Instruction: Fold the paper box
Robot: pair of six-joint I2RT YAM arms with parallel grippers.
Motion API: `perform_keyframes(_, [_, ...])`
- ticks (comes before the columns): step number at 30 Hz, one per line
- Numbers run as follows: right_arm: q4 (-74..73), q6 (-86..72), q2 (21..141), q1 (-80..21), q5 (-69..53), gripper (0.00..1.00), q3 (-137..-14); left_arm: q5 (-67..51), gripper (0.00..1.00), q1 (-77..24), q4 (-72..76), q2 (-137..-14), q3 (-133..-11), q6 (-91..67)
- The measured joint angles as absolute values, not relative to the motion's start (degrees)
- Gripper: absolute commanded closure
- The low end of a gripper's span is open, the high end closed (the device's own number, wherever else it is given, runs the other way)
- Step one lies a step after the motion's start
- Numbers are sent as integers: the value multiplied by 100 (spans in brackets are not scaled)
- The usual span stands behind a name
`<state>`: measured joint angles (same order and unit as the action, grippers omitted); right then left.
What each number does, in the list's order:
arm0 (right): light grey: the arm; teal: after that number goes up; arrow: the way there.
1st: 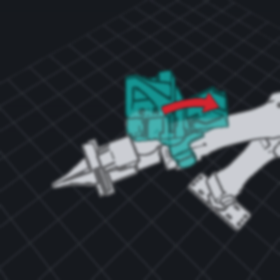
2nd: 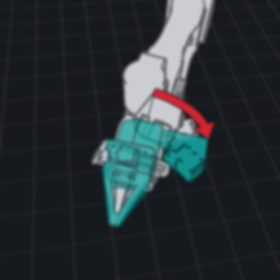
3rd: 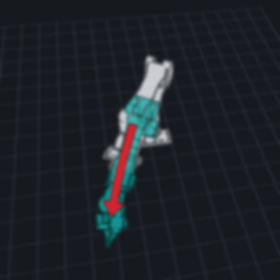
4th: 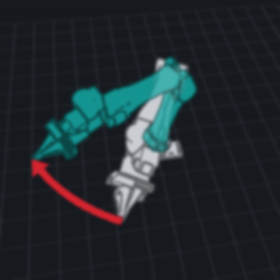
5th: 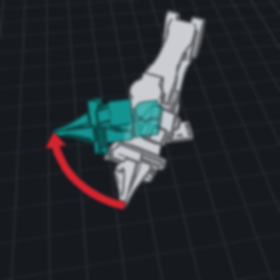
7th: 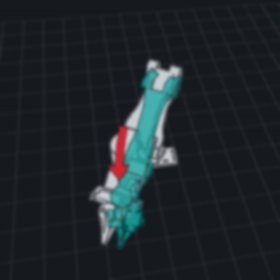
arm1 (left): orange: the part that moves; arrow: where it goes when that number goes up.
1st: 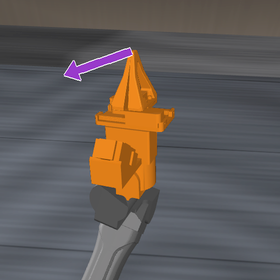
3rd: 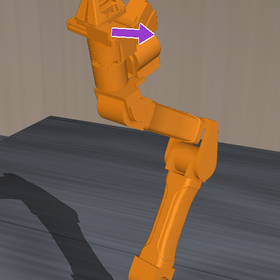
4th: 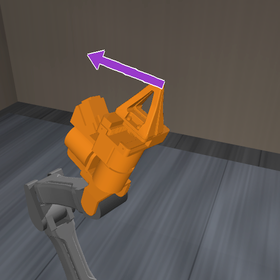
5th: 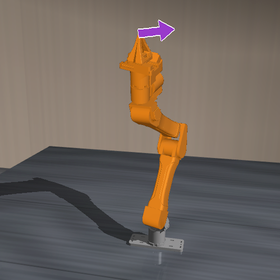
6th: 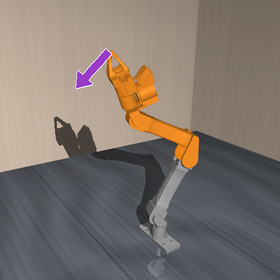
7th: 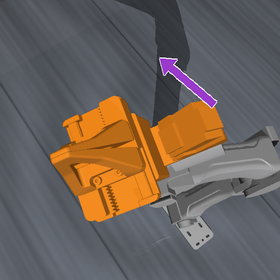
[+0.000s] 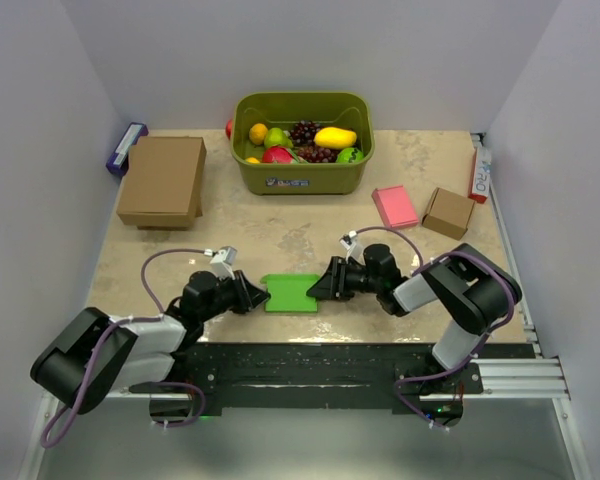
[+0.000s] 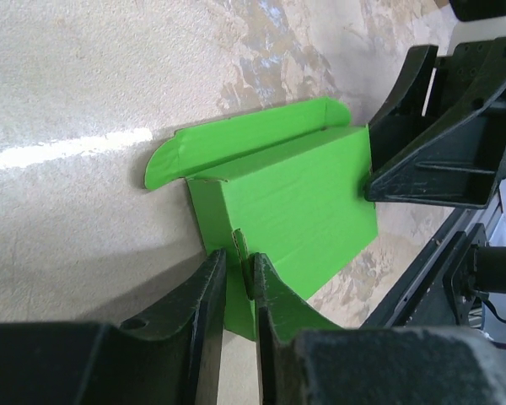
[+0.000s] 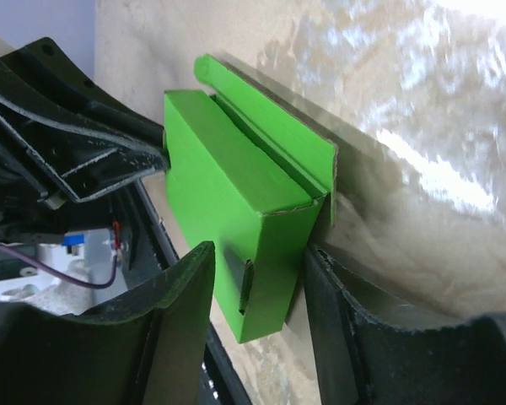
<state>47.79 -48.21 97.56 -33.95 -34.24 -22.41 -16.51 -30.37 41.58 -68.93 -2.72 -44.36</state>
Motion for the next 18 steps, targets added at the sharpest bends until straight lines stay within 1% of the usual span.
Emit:
perform_keyframes(7, [5024,-5168,9782,-3404,-3682,57,-1977,-1597,85,-3033,4185,-6630,-250,-4399])
perform_keyframes(8, [5050,-5196,9782,-3413,-3708,60,-1949,-1588,85,-3033,4198,-6576,-250,-4388])
perform_keyframes(13, [5186,-5363,9782,-3450,-3719,65,-1852,-1575,85,-3033,4206,-6541,-250,-4370])
perform_keyframes(16, [5400,-5507,9797,-3452,-3721,69,-1756,-1577,76,-3033,4209,-6517,-250,-4370])
perform_keyframes(17, [5470,-5546,9804,-3452,-3717,69,-1728,-1577,66,-3033,4187,-6477,-250,-4372])
perform_keyframes(18, [5533,-5581,9815,-3452,-3717,70,-1710,-1581,61,-3033,4154,-6412,-250,-4372])
